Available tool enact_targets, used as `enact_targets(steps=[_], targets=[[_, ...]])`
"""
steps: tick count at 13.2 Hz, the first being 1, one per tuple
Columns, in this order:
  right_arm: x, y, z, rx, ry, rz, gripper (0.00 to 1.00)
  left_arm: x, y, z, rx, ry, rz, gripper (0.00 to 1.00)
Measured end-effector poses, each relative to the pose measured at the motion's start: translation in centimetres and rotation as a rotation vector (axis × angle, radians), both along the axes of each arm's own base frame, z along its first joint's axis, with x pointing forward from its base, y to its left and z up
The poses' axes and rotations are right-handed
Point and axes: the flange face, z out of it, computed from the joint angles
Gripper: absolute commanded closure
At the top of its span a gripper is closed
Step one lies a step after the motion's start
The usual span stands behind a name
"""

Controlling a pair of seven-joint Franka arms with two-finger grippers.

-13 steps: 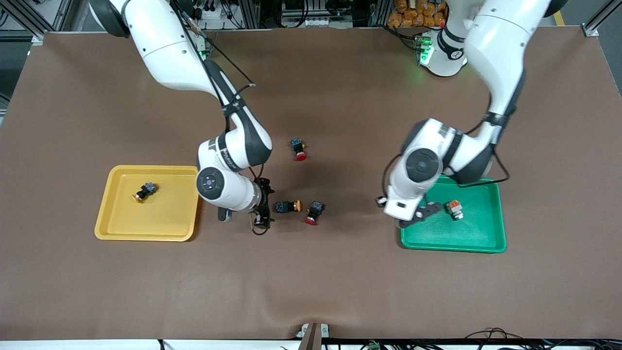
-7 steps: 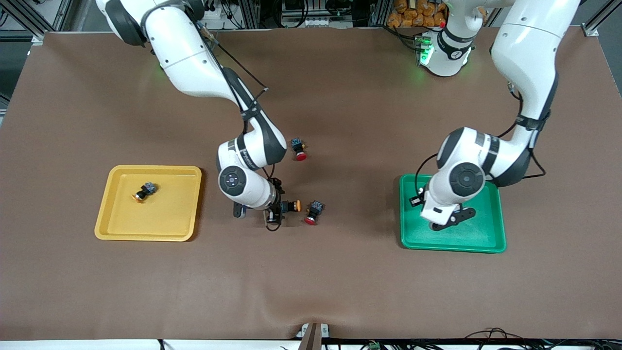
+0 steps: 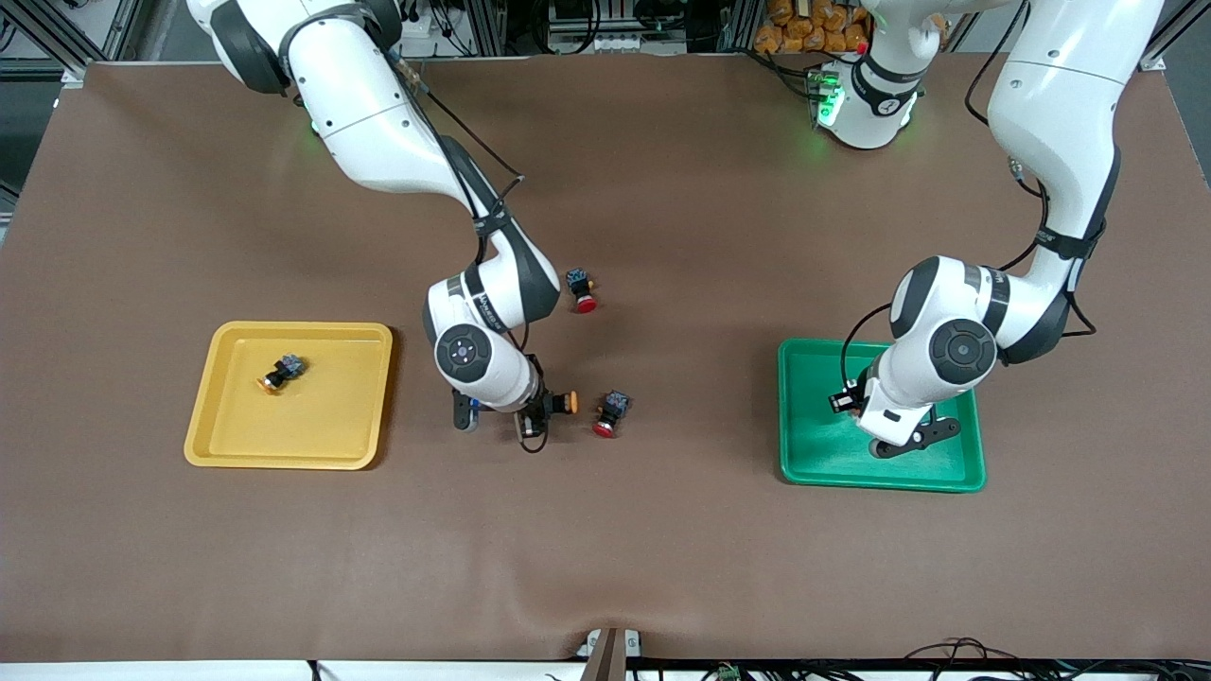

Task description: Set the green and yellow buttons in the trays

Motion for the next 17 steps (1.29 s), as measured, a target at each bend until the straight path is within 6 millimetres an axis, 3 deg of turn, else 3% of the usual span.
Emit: enact_targets(steps=[2,4,7,11,13,15,16,17], targets=[[0.7,-4.2,0.9,-0.026,0.115,0.137,1.00,0.5,0.4,0.6,-0.006,-0.021,-0.004,0.00],[2.0,-9.8,2.4,0.012,0.192,0.289,1.00,1.5,1.0,3.1,-0.008,-0.062,-0.015,0.00],[3.8,-17.7,3.8,0.085,0.220,0.471,1.00,1.6,1.0,13.3,0.010,-0.126,-0.004,0.00],[3.1,-24.9,1.9,0.119,0.253,0.684,1.00,0.3,1.3,26.2,0.055,-0.157,-0.029,0.00],[2.8,-28.1,2.5,0.137,0.249,0.774,1.00,-0.6,1.8,30.4,0.068,-0.116,-0.035,0.00],[2.4,-30.9,2.6,0.155,0.252,0.828,0.96,-1.0,2.3,31.4,0.075,-0.076,-0.069,0.00],[2.3,-31.8,2.5,0.165,0.254,0.841,0.57,-1.0,2.6,31.5,0.076,-0.067,-0.097,0.00],[2.1,-32.5,2.3,0.172,0.256,0.846,0.01,-1.0,3.2,31.6,0.075,-0.063,-0.118,0.00]])
